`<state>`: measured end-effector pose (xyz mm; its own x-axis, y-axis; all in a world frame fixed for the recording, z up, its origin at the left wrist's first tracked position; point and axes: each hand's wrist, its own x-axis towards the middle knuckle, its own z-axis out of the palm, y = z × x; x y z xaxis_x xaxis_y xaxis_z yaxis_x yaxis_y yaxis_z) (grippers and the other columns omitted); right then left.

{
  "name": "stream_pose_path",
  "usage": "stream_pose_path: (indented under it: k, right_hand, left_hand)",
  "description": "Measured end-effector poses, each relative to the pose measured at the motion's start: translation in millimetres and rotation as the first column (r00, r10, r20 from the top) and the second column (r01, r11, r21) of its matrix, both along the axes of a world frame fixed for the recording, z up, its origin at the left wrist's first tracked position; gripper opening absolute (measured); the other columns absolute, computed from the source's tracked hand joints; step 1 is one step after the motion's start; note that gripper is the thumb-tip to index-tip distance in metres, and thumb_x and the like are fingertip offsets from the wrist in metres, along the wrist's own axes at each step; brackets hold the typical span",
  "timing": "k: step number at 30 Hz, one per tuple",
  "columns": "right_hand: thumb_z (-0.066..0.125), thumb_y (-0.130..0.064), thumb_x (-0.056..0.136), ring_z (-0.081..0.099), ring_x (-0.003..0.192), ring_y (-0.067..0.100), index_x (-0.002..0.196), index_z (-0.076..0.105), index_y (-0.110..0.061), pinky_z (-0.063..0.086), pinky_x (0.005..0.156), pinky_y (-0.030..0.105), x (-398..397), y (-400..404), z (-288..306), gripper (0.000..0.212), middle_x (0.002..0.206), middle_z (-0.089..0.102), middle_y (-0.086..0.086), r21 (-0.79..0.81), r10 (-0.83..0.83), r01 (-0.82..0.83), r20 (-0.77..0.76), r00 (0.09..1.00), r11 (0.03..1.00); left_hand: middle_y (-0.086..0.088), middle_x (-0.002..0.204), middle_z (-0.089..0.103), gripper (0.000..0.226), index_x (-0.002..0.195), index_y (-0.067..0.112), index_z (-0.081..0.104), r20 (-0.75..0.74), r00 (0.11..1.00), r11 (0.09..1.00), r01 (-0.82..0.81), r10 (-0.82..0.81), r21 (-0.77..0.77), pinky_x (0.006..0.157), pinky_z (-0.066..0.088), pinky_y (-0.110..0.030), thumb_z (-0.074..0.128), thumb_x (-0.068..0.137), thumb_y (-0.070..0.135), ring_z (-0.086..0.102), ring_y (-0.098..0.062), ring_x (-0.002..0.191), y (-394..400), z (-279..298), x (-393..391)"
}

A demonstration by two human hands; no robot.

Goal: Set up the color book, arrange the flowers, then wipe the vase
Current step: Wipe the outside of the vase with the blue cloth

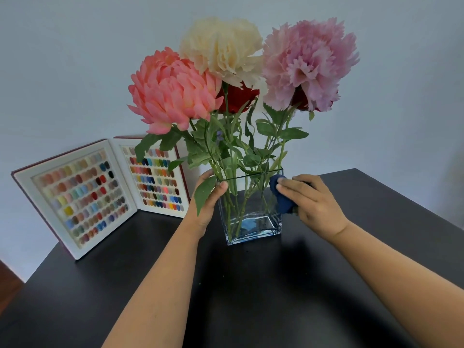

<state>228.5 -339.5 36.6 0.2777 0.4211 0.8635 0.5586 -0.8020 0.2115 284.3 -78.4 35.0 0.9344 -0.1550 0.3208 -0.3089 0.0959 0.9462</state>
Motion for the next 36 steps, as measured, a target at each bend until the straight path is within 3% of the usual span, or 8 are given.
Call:
stream_pose_path:
  k: [5, 9, 13, 16, 18, 22, 28, 36]
  right_hand:
    - [0.058, 0.005, 0.078, 0.056, 0.101, 0.03, 0.113, 0.069, -0.003, 0.05, 0.091, 0.039, -15.3, 5.3, -41.8, 0.037, 0.119, 0.067, 0.009, -0.233, 0.019, -0.081, -0.254, 0.967, 0.969]
    - [0.077, 0.01, 0.054, 0.066, 0.092, 0.029, 0.108, 0.072, -0.01, 0.055, 0.083, 0.039, -23.7, 6.5, -50.7, 0.058, 0.113, 0.07, 0.004, -0.264, -0.052, -0.063, -0.409, 0.911, 0.962]
    - [0.05, 0.013, 0.066, 0.06, 0.093, 0.034, 0.107, 0.072, -0.006, 0.05, 0.087, 0.039, -33.4, 11.8, -48.8, 0.05, 0.113, 0.068, 0.006, 0.099, 0.072, -0.034, -0.407, 0.911, 0.994]
    - [0.037, 0.0, 0.073, 0.052, 0.106, 0.025, 0.113, 0.068, -0.007, 0.04, 0.099, 0.027, -35.2, 22.1, -37.0, 0.051, 0.122, 0.061, 0.001, 0.489, 0.08, 0.069, -0.278, 0.957, 0.87]
    - [0.037, 0.001, 0.075, 0.049, 0.115, 0.024, 0.116, 0.066, -0.005, 0.035, 0.105, 0.026, -28.2, 35.9, -24.5, 0.05, 0.127, 0.057, 0.004, 0.552, 0.068, 0.064, -0.216, 0.974, 0.831]
    - [0.038, 0.003, 0.08, 0.042, 0.125, 0.037, 0.118, 0.065, -0.002, 0.03, 0.11, 0.041, -10.9, 70.8, -18.1, 0.047, 0.133, 0.052, 0.017, 0.389, 0.131, -0.03, -0.234, 0.963, 0.921]
    - [0.043, -0.002, 0.081, 0.044, 0.127, 0.042, 0.123, 0.062, -0.008, 0.035, 0.105, 0.053, -0.1, 83.1, -54.2, 0.047, 0.139, 0.049, 0.016, -0.015, -0.008, 0.004, -0.251, 0.968, 1.0]
    - [0.06, -0.01, 0.08, 0.043, 0.114, 0.028, 0.118, 0.067, -0.019, 0.046, 0.089, 0.041, 0.2, 70.5, -68.2, 0.04, 0.135, 0.056, -0.004, -0.306, -0.047, -0.021, -0.214, 0.976, 0.952]
  left_hand:
    - [0.001, 0.12, 0.061, 0.053, 0.128, 0.03, 0.051, 0.005, 1.0, 1.0, -0.011, 0.011, 0.021, 0.084, 0.041, -0.024, 0.066, 0.078, 0.04, 0.058, 0.004, 0.103, 0.5, -1.8, 0.7]
    - [0.0, 0.125, 0.06, 0.064, 0.132, 0.027, 0.051, -0.028, 0.999, 0.999, -0.038, 0.039, 0.029, 0.091, 0.041, -0.028, 0.07, 0.075, 0.049, 0.056, -0.001, 0.111, 1.5, -4.7, 0.8]
    - [0.02, 0.117, 0.064, 0.085, 0.128, 0.02, 0.057, -0.048, 0.995, 0.995, -0.086, 0.088, 0.052, 0.1, 0.04, -0.031, 0.07, 0.062, 0.072, 0.055, 0.008, 0.108, -1.6, -5.6, -4.3]
    - [0.04, 0.105, 0.062, 0.062, 0.113, 0.043, 0.058, -0.009, 0.993, 0.987, -0.119, 0.12, 0.105, 0.085, 0.038, -0.018, 0.063, 0.063, 0.079, 0.052, 0.023, 0.1, -5.8, -8.9, -6.8]
    - [0.041, 0.099, 0.063, 0.047, 0.103, 0.049, 0.062, 0.023, 0.983, 0.977, -0.182, 0.18, 0.113, 0.081, 0.036, -0.017, 0.065, 0.065, 0.076, 0.053, 0.025, 0.095, -9.9, -10.7, -6.3]
    - [0.038, 0.09, 0.062, 0.008, 0.078, 0.068, 0.062, 0.003, 0.974, 0.97, -0.224, 0.225, 0.094, 0.084, 0.038, -0.023, 0.065, 0.07, 0.067, 0.053, 0.025, 0.087, -13.9, -6.3, -4.9]
    - [0.048, 0.086, 0.059, 0.011, 0.077, 0.077, 0.054, -0.025, 0.984, 0.98, -0.171, 0.174, 0.105, 0.079, 0.038, -0.022, 0.061, 0.07, 0.073, 0.052, 0.028, 0.084, -10.1, 3.7, -2.5]
    - [0.037, 0.098, 0.054, 0.028, 0.074, 0.078, 0.053, -0.051, 0.98, 0.971, -0.184, 0.194, 0.153, 0.093, 0.034, -0.03, 0.058, 0.05, 0.091, 0.045, 0.018, 0.096, -8.9, 3.9, 11.9]
